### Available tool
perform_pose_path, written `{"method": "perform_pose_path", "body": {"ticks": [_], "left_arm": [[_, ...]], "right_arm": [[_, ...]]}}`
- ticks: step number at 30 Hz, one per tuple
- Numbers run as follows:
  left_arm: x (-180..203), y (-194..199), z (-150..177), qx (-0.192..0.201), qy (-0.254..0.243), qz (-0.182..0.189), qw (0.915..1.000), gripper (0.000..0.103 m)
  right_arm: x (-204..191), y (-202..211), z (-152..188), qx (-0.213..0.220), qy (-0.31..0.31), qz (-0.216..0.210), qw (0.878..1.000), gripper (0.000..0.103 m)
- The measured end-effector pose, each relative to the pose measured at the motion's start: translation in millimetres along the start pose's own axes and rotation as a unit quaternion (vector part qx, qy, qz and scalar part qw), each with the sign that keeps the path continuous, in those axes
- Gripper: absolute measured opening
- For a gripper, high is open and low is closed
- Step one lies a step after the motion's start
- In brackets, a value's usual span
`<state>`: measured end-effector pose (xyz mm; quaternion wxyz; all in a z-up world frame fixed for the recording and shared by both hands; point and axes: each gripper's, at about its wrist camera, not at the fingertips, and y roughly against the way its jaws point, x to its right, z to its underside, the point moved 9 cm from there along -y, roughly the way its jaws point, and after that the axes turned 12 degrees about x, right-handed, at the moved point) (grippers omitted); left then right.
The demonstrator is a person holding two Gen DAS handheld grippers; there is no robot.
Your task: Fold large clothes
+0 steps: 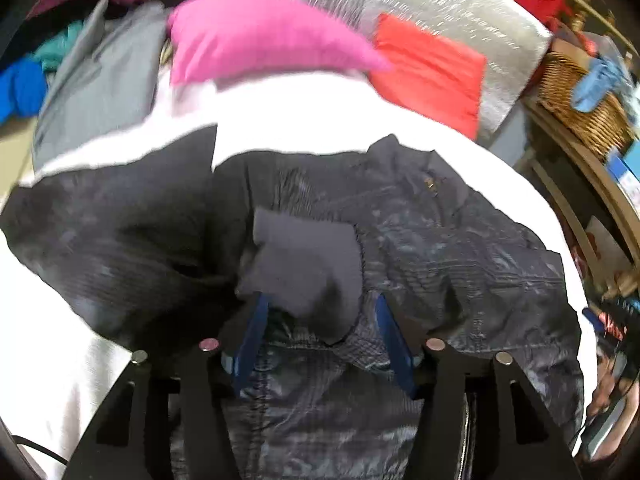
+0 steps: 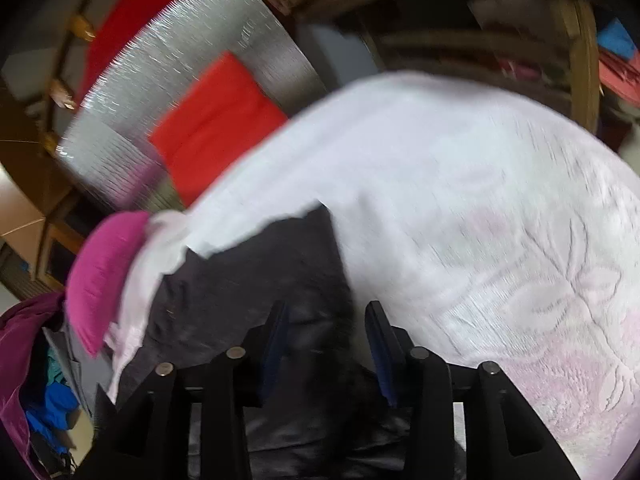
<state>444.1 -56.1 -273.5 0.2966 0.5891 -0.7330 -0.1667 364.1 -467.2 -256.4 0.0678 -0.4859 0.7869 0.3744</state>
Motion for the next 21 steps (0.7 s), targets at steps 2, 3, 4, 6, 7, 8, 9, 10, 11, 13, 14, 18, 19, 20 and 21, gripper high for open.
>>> {"method": "perform_pose_path", "body": {"ticks": [2, 3, 4, 6, 7, 8, 9, 10, 11, 13, 14, 18, 19, 20, 21], "left_arm": [[-3, 12, -9, 0.022, -0.005, 0.001, 0.9997, 0.066], [-8, 19, -15, 0.039, -0.002, 0.0, 0.9993, 0.068], [-13, 24, -21, 0.051, 0.004, -0.003, 0.9987, 0.069], [-33, 36, -34, 0.077, 0.031, -0.013, 0.9964, 0.072], [-45, 40, -38, 0.087, 0.048, -0.02, 0.9949, 0.073], [-58, 44, -43, 0.095, 0.066, -0.027, 0.9929, 0.075], [-76, 48, -47, 0.102, 0.09, -0.039, 0.9899, 0.076], [-88, 49, -49, 0.104, 0.106, -0.048, 0.9877, 0.076], [-101, 48, -50, 0.105, 0.122, -0.057, 0.9853, 0.076], [-135, 51, -53, 0.106, 0.154, -0.08, 0.9791, 0.076], [-149, 49, -53, 0.104, 0.166, -0.094, 0.9761, 0.077], [-221, 46, -41, 0.088, 0.234, -0.155, 0.9558, 0.077], [-232, 42, -36, 0.083, 0.249, -0.164, 0.9509, 0.077], [-245, 40, -31, 0.077, 0.266, -0.17, 0.9458, 0.077], [-257, 37, -27, 0.071, 0.284, -0.173, 0.9403, 0.077]], "right_arm": [[-21, 8, 0, 0.02, 0.028, -0.023, 0.999, 0.044], [-35, 12, 2, 0.028, 0.047, -0.041, 0.998, 0.044], [-51, 16, 8, 0.03, 0.067, -0.064, 0.995, 0.044], [-75, 18, 23, 0.02, 0.103, -0.097, 0.99, 0.044], [-87, 16, 34, 0.009, 0.122, -0.106, 0.987, 0.044], [-95, 13, 46, -0.005, 0.14, -0.111, 0.984, 0.044], [-101, 10, 55, -0.018, 0.151, -0.115, 0.982, 0.044], [-107, 6, 67, -0.035, 0.159, -0.122, 0.979, 0.044], [-112, 2, 76, -0.051, 0.164, -0.127, 0.977, 0.044], [-118, -6, 99, -0.091, 0.18, -0.13, 0.971, 0.044], [-117, -9, 110, -0.108, 0.188, -0.125, 0.968, 0.044], [-113, -22, 126, -0.131, 0.209, -0.098, 0.964, 0.044], [-114, -21, 124, -0.129, 0.205, -0.101, 0.965, 0.044], [-115, -19, 121, -0.124, 0.196, -0.108, 0.967, 0.044], [-116, -16, 116, -0.117, 0.185, -0.118, 0.969, 0.044]]}}
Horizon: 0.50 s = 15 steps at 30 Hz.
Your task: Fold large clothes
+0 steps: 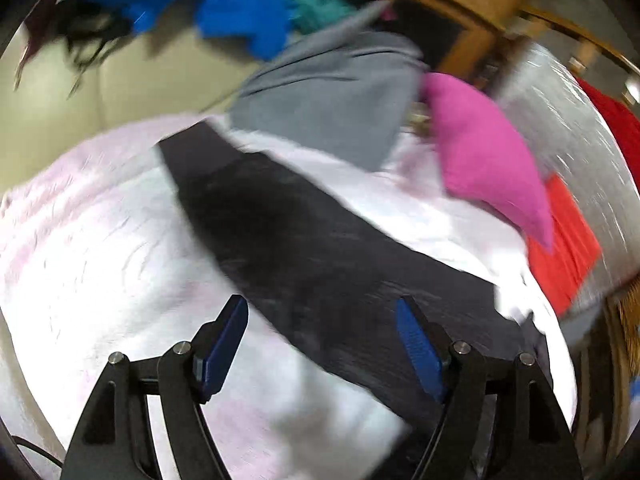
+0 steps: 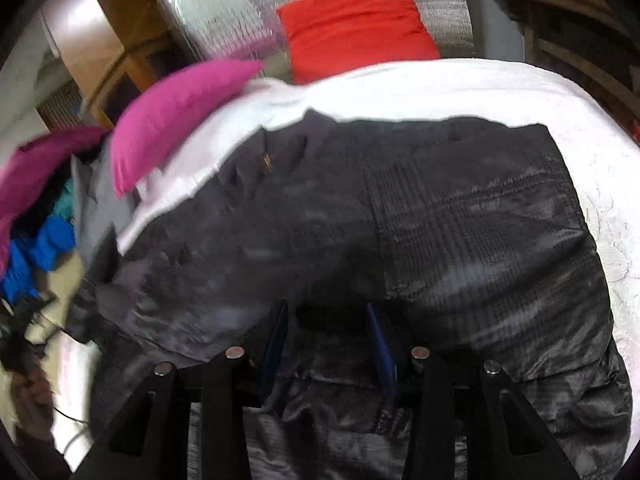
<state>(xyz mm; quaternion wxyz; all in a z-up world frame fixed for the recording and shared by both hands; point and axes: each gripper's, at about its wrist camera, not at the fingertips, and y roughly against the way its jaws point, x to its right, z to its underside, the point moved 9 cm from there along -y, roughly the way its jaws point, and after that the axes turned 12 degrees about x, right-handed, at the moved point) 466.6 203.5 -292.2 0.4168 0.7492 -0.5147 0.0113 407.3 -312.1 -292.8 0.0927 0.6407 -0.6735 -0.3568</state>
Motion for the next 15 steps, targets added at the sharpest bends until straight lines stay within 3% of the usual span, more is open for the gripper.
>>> {"method": "perform_pose_path", "body": {"ticks": [5, 7, 13, 15], "left_arm": [[-39, -26, 0, -0.028, 0.083, -0.006, 0.9961, 0.077], [-44, -34, 1, -0.033, 0.107, 0.007, 0.9937, 0.076], [-41, -55, -1, -0.035, 0.137, 0.033, 0.9895, 0.075], [-41, -58, -1, -0.037, 0.148, 0.043, 0.9874, 0.065]], "right_arm": [[-1, 17, -22, 0.04, -0.026, -0.013, 0.999, 0.044], [-1, 17, -24, 0.041, -0.036, -0.015, 0.998, 0.044], [4, 15, -20, 0.032, -0.042, -0.007, 0.999, 0.044], [4, 14, -20, 0.032, -0.042, -0.007, 0.999, 0.044]]}}
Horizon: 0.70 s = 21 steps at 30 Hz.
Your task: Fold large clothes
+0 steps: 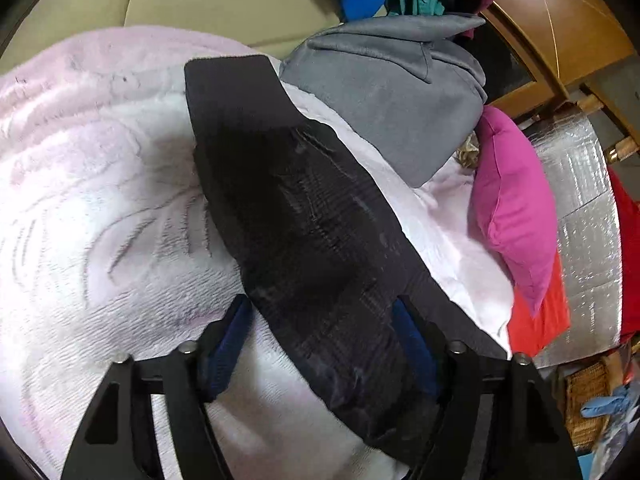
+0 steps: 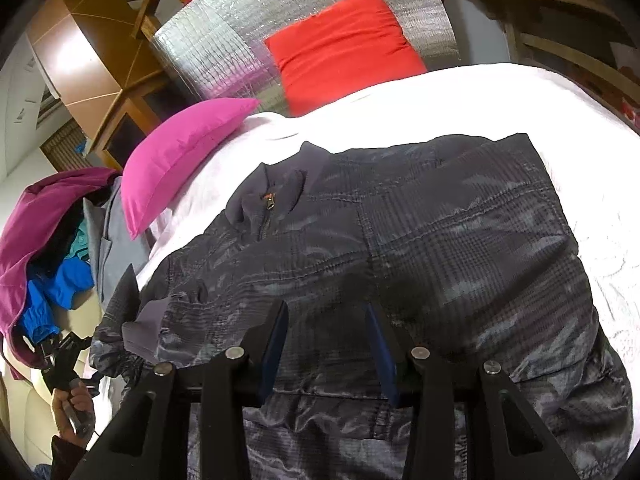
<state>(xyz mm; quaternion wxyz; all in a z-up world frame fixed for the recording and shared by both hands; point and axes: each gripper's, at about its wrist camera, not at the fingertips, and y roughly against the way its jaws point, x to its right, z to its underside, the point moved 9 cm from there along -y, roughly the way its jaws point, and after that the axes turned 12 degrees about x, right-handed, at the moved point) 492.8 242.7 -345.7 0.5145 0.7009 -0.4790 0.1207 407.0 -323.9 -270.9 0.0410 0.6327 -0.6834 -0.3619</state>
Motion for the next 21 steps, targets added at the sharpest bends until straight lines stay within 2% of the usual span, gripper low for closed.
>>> {"method": "perform_pose_path", "body": {"ticks": [4, 9, 12, 15, 17, 21], "left_arm": [[-2, -10, 0, -0.007, 0.001, 0.0, 1.0, 0.049], [-5, -13, 1, -0.005, -0.007, -0.001, 1.0, 0.019], [4, -7, -3, 0.005, -0.017, 0.01, 0.9998, 0.011], [31, 9, -5, 0.024, -0.05, 0.033, 0.9979, 0.009], [57, 22, -1, 0.032, -0.077, 0.058, 0.9949, 0.008], [111, 53, 25, 0.038, -0.139, 0.112, 0.9832, 0.006]], "right_arm": [[-2, -2, 0, 0.001, 0.003, 0.0, 1.0, 0.044], [-1, -4, 0, 0.001, -0.001, 0.003, 1.0, 0.044], [0, -3, -1, 0.004, -0.003, 0.004, 1.0, 0.044], [2, 0, -5, 0.013, -0.006, 0.006, 1.0, 0.044], [3, 2, -7, 0.017, -0.011, 0.007, 1.0, 0.044], [8, 6, -10, 0.023, -0.022, 0.012, 0.999, 0.044]]}}
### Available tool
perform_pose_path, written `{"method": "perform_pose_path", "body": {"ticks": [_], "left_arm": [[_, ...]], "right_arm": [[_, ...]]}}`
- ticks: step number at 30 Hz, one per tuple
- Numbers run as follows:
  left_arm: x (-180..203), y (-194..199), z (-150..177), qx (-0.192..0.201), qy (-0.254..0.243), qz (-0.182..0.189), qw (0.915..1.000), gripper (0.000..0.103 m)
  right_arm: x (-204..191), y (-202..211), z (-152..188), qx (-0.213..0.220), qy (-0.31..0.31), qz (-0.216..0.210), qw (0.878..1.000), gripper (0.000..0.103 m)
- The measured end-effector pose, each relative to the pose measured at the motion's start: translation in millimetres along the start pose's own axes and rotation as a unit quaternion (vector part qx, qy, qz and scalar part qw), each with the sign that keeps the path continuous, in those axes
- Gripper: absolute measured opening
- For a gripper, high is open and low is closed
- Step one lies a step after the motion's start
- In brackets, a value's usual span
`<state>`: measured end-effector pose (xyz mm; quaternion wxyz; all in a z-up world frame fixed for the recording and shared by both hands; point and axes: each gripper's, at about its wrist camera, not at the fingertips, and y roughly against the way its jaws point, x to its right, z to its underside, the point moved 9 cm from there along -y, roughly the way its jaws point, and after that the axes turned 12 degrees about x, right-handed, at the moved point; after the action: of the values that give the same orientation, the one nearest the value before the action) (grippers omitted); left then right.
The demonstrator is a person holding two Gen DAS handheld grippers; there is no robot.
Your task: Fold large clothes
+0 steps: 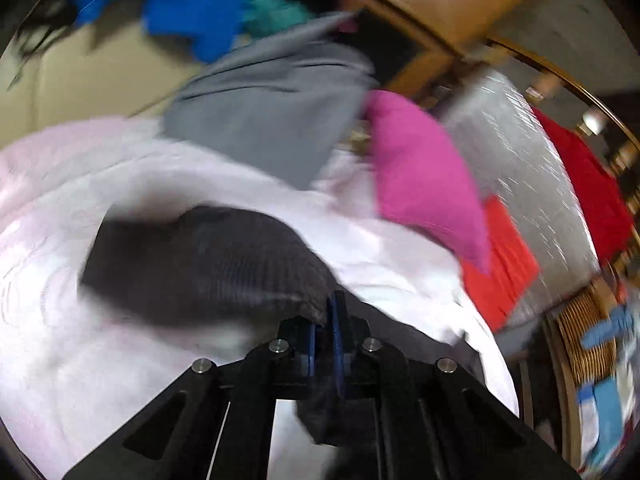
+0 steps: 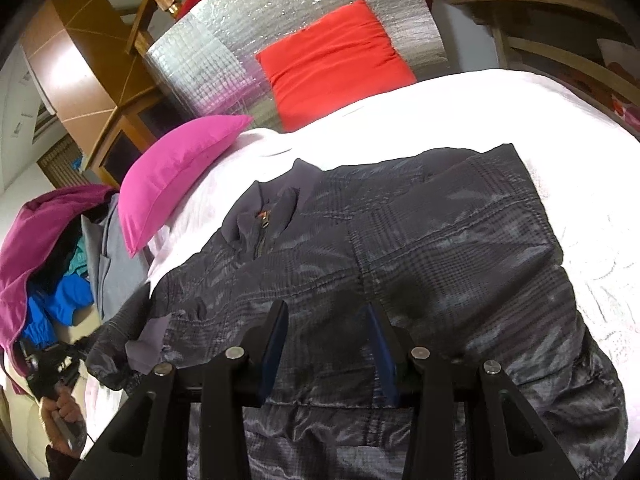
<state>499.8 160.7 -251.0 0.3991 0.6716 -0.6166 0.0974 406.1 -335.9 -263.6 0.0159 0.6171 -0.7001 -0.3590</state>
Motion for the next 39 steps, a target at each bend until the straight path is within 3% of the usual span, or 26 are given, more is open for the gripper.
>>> {"method": "perform_pose_path", "body": {"ticks": [5, 9, 16, 23, 27, 30, 32, 35, 39], "left_arm": [[79, 16, 39, -0.023, -0.068, 0.069, 0.995, 0.006], [131, 23, 84, -0.055, -0.12, 0.11, 0.9851, 0.005], [178, 25, 164, -0.113, -0.194, 0.149, 0.9631, 0.005], [198, 27, 248, -0.177, -0.273, 0.166, 0.9308, 0.005], [199, 32, 304, -0.227, -0.321, 0.171, 0.9036, 0.005], [202, 37, 319, -0.223, -0.361, 0.168, 0.89, 0.005], [205, 41, 318, -0.225, -0.371, 0.168, 0.8854, 0.006], [204, 51, 316, -0.239, -0.383, 0.162, 0.8776, 0.018], [204, 87, 298, -0.233, -0.379, 0.172, 0.8787, 0.057]], "right_arm": [[8, 4, -5, 0.004, -0.016, 0.006, 1.0, 0.044], [15, 8, -8, 0.008, -0.024, 0.01, 1.0, 0.044], [27, 15, -15, 0.015, -0.039, 0.014, 0.999, 0.044], [44, 21, -20, 0.019, -0.062, 0.018, 0.998, 0.044], [52, 25, -24, 0.022, -0.079, 0.018, 0.996, 0.044], [59, 28, -26, 0.024, -0.093, 0.017, 0.995, 0.044], [62, 28, -27, 0.024, -0.094, 0.018, 0.995, 0.044], [64, 24, -26, 0.012, -0.101, 0.009, 0.995, 0.045], [58, 20, -21, -0.006, -0.113, -0.013, 0.993, 0.065]]}}
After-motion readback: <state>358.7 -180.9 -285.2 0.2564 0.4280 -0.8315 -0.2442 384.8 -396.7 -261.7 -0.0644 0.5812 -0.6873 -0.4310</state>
